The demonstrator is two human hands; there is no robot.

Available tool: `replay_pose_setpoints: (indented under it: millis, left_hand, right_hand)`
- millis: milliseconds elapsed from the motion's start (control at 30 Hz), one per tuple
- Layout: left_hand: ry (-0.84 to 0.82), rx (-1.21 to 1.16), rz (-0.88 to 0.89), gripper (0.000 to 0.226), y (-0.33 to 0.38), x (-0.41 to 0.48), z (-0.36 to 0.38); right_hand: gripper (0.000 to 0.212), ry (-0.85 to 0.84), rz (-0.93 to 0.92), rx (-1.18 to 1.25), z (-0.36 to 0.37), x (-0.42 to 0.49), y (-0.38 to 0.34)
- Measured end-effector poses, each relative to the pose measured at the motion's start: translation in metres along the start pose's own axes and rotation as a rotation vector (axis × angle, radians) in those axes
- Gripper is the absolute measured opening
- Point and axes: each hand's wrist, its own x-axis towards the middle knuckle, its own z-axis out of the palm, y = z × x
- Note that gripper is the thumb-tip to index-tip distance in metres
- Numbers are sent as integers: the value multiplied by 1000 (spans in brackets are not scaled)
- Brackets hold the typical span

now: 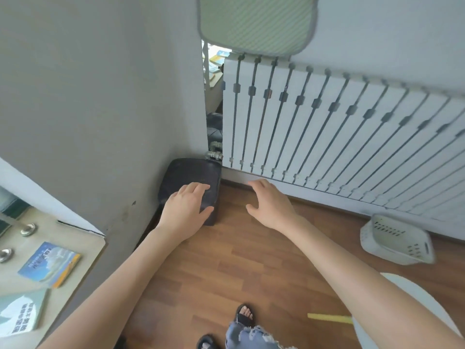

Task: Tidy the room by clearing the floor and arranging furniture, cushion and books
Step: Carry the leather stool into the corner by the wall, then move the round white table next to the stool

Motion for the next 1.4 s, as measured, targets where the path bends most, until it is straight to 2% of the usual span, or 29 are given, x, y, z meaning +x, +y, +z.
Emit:
replay_pose_setpoints:
  millis: [333,633,1000,1400]
  left_hand:
    - [-86,-63,222,53,51,-1,17]
    - [-157,-63,402,54,133,4,39]
    - [-223,-65,550,53,284,6,85]
    - [-347,-76,590,55,432,-11,166]
  right_hand:
    - [62,88,244,9,-1,-81,26]
    - [63,161,401,29,-15,-145,80]
    - [63,241,578,70,-40,-237,203]
    - [62,216,755,158,-27,-347,349]
